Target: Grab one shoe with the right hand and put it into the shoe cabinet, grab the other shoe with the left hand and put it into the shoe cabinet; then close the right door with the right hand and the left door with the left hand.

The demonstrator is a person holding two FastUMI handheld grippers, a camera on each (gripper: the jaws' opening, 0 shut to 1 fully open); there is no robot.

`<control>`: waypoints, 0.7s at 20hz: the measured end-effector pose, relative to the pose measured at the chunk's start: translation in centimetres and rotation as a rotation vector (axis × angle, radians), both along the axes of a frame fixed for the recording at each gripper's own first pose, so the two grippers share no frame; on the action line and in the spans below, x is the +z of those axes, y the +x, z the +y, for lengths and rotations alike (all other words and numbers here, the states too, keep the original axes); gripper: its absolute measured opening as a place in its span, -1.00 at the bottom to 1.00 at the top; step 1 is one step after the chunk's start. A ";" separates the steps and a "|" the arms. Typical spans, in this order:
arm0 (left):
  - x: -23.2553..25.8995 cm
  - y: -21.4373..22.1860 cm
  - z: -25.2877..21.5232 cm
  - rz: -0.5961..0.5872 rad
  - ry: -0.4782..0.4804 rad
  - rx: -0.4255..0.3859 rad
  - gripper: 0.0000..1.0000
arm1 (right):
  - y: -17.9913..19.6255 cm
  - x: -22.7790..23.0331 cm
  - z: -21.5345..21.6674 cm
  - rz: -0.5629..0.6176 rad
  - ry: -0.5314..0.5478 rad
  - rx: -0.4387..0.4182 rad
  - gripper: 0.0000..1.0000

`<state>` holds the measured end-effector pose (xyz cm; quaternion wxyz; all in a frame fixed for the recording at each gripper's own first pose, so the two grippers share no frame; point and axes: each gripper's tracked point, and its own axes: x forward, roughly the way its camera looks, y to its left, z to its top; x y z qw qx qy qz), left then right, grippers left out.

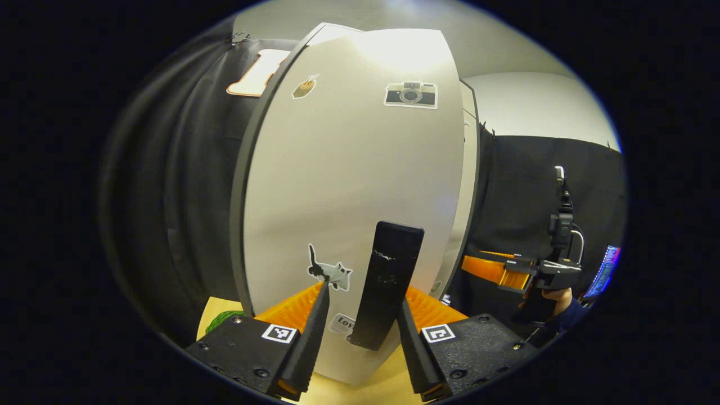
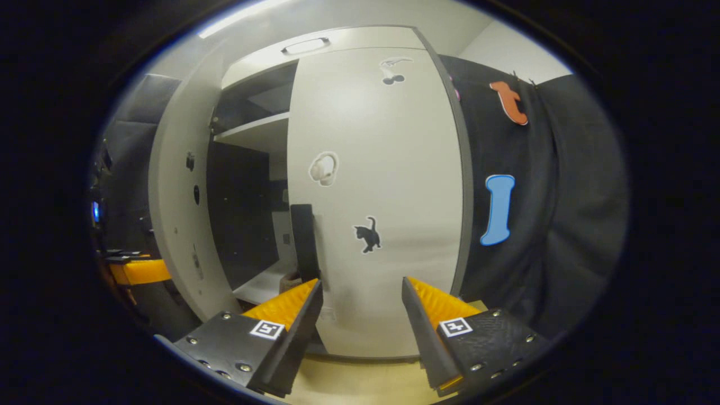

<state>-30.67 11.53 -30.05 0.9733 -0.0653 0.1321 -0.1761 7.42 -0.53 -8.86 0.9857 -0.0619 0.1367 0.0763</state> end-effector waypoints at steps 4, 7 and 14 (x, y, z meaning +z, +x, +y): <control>-0.7 2.1 -2.2 0.040 -0.071 0.000 0.34 | -0.7 0.5 -3.2 -0.007 0.005 -0.056 0.70; -0.7 2.8 -3.0 0.030 -0.028 0.004 0.34 | -1.3 0.8 -5.9 -0.010 0.013 -0.109 0.70; -0.5 3.5 -3.4 0.019 0.053 0.049 0.38 | -1.9 1.1 -11.2 -0.015 0.044 -0.210 0.70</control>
